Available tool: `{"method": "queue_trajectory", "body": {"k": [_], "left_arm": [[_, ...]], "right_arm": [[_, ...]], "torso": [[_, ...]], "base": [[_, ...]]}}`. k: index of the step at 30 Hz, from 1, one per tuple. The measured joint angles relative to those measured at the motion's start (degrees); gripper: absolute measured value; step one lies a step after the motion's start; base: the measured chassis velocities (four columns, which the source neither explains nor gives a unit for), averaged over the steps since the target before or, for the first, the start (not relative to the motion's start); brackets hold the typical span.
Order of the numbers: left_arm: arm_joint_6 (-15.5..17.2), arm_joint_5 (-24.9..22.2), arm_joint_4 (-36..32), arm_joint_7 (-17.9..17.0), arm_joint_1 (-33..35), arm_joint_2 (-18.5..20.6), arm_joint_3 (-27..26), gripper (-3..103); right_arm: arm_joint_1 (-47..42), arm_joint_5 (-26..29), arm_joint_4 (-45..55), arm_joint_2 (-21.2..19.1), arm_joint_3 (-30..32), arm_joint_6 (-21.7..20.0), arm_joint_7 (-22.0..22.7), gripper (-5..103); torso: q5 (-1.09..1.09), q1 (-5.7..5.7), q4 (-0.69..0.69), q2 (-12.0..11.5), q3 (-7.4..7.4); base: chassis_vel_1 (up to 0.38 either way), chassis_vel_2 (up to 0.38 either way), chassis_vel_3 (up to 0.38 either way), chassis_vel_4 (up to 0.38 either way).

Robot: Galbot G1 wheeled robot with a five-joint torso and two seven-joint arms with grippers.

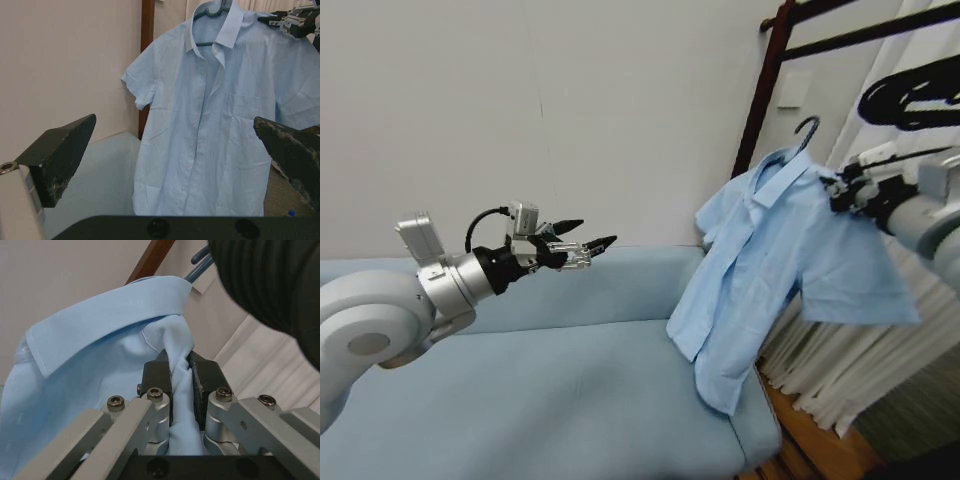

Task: Pick up the clothes from the sofa and hang them on the clothes hanger.

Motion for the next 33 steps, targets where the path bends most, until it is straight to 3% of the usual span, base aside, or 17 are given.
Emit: {"method": "queue_trajectory", "body": {"k": [2,6,16,28,33], "left_arm": [[-0.01,0.23,0.22,0.08,-0.07,-0.52,0.66,100],[-0.03,0.61,0.29,0.29,-0.1,-1.3,1.4,100],[-0.09,2.28,1.03,1.29,1.09,-2.45,1.75,100],[-0.02,2.53,2.41,1.27,1.03,-3.6,2.12,100],[-0.04,5.78,2.66,-0.88,3.39,-5.08,1.72,100]], "right_arm": [[5.18,1.16,-0.69,-2.34,-5.89,-0.04,-0.93,9],[8.2,4.49,-0.74,-4.38,-7.57,-0.04,-0.7,9],[12.05,14.04,1.06,-6.62,-5.3,0.01,1.45,9],[13.56,21.48,4.73,-8.4,-2.5,0.18,4.04,9],[14.12,23.45,2.66,-9.26,-2.08,0.46,3.08,9]], "torso": [[0.02,0.0,0.01,-0.01,0.01],[-0.01,-0.01,0.0,0.0,0.0],[0.0,-0.01,0.01,0.0,0.0],[0.0,-0.01,0.01,0.0,0.0],[0.0,0.0,0.0,0.0,0.0]], "base": [[0.0,0.0,0.0,0.0],[0.0,0.0,0.0,0.0],[0.0,0.0,0.0,0.0],[0.0,0.0,0.0,0.0],[0.0,0.0,0.0,0.0]]}}
